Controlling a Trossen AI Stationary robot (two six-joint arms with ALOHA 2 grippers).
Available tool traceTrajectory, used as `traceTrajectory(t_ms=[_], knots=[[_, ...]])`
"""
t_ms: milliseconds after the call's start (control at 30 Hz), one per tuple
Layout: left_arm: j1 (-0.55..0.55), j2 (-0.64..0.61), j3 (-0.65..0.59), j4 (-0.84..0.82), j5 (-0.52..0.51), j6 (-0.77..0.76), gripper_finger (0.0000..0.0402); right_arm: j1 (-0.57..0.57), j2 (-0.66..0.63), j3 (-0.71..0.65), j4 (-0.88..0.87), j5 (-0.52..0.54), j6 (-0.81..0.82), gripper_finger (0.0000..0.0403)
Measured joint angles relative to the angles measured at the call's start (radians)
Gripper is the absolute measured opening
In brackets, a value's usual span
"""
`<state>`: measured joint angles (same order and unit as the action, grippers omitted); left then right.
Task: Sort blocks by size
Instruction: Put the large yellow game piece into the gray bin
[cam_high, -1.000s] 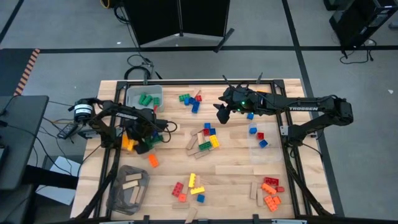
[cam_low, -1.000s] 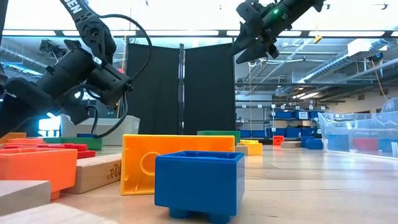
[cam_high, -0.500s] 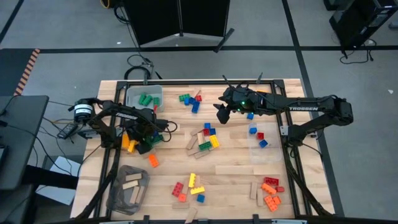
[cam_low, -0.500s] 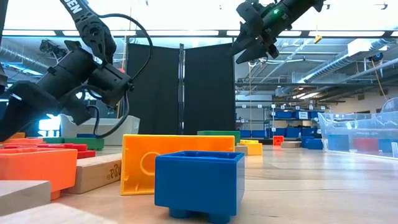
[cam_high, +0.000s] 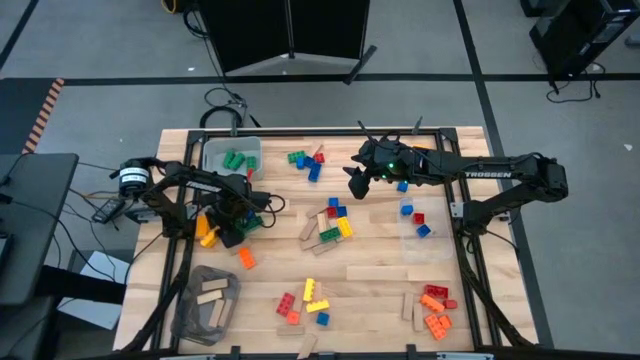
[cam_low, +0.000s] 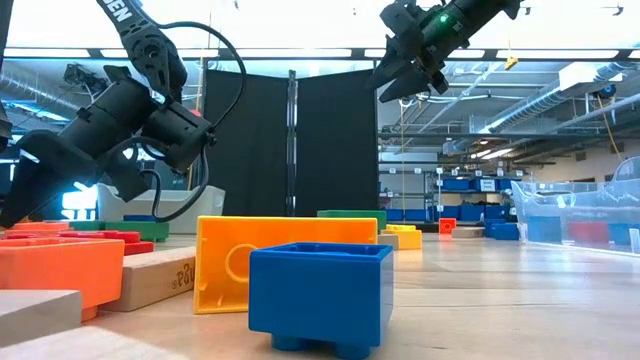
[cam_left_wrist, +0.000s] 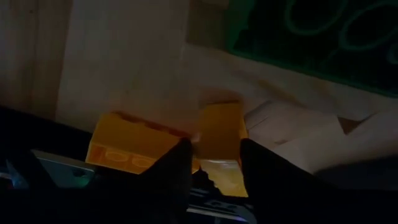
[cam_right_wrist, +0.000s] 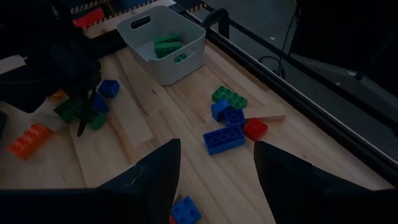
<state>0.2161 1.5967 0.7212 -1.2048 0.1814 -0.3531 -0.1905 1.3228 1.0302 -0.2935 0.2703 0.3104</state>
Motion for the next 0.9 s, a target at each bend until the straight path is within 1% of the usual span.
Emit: traceTrajectory(t_ms=[167,300,500,733,900], knots=[[0.0,0.0,0.0,-0.005,-0.003,0.0,0.0108,0.0,0.0,0.0,0.0,0.0,0.0,0.022],[0.0,0.0,0.0,-0.013,-0.008,0.0,0.0108,0.0,0.0,0.0,0.0,0.0,0.0,0.022],[0.0,0.0,0.0,-0.026,-0.025,-0.029,0.0135,0.0,0.0,0.0,0.0,0.0,0.0,0.022],[0.0,0.0,0.0,-0.022,-0.026,-0.048,0.0178,0.0,0.0,0.0,0.0,-0.006,0.0,0.022],[0.0,0.0,0.0,-0.024,0.002,-0.059,0.0204,0.0,0.0,0.0,0.0,-0.006,0.0,0.022]])
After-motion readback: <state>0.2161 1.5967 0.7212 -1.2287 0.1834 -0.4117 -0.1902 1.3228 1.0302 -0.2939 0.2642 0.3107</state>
